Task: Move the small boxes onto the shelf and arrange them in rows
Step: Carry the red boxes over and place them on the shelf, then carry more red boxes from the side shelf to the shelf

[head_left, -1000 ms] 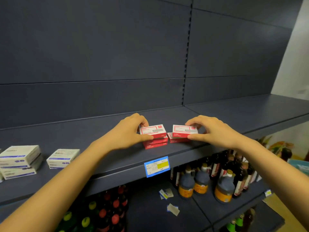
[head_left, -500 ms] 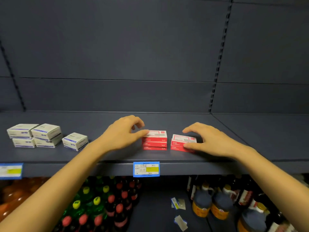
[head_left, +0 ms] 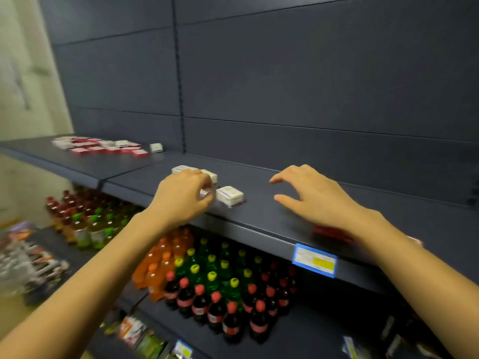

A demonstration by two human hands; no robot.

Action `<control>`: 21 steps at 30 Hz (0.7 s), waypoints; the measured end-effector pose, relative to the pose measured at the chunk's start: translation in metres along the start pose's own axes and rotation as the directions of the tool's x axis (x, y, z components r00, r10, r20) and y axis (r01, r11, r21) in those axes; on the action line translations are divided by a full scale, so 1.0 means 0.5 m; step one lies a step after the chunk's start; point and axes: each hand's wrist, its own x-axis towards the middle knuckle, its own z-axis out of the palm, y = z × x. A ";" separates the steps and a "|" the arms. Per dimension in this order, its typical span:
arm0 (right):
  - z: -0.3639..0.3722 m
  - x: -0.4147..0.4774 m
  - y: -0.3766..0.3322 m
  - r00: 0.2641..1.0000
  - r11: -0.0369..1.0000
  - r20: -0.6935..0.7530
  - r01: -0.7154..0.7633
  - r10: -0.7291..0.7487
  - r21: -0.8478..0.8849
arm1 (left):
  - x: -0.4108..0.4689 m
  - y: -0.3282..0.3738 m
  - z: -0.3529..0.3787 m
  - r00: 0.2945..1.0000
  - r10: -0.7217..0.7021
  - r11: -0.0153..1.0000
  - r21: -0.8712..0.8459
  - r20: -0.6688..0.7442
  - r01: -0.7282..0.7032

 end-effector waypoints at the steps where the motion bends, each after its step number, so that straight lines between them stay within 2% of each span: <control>1: 0.013 0.020 -0.023 0.999 0.999 0.004 0.036 -0.036 0.012 | -0.015 -0.024 -0.012 1.000 -0.026 0.999 0.035 0.012 0.026; 4: 0.051 0.075 -0.095 0.993 0.992 0.014 0.116 -0.117 0.044 | -0.057 -0.097 -0.042 0.994 -0.098 0.987 0.129 0.049 0.091; 11: 0.123 0.197 -0.258 0.967 0.966 0.021 0.250 -0.252 0.062 | -0.133 -0.265 -0.102 0.981 -0.190 0.963 0.203 0.039 0.178; 17: 0.186 0.312 -0.386 0.963 0.962 0.041 0.264 -0.267 0.073 | -0.154 -0.434 -0.132 0.981 -0.185 0.955 0.247 0.052 0.166; 21: 0.240 0.398 -0.468 0.974 0.974 0.036 0.223 -0.225 0.049 | -0.157 -0.565 -0.142 0.985 -0.153 0.964 0.231 0.081 0.131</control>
